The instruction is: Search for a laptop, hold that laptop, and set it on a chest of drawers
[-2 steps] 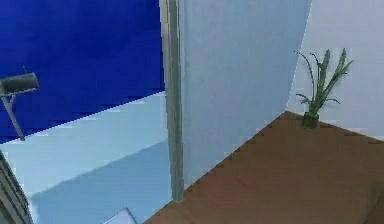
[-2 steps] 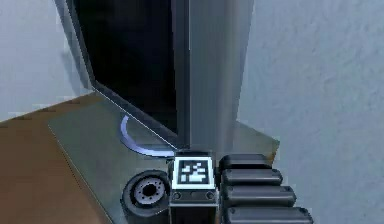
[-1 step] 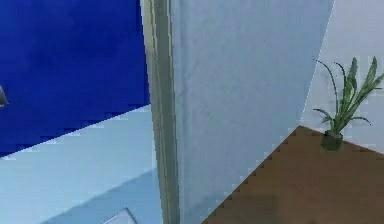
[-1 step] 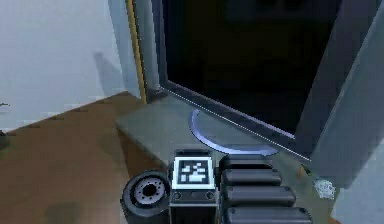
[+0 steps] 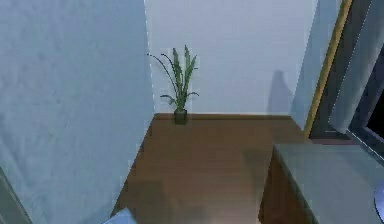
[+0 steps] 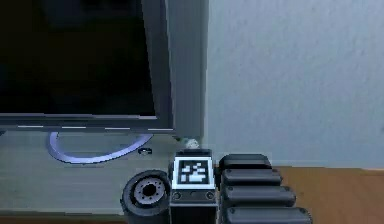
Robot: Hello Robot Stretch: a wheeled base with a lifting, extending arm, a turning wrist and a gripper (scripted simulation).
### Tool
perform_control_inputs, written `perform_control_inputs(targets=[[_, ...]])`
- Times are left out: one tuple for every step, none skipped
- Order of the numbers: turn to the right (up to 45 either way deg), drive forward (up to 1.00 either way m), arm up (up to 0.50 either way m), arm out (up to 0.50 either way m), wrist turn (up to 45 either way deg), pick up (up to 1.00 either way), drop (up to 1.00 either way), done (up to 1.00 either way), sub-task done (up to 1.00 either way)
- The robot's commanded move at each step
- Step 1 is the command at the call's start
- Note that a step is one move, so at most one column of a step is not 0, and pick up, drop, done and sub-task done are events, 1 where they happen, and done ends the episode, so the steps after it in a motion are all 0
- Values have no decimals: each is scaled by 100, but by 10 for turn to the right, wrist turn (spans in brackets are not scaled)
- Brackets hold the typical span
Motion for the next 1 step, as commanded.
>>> perform_control_inputs(targets=[[0,100,0,0,0,0,0,0,0]])
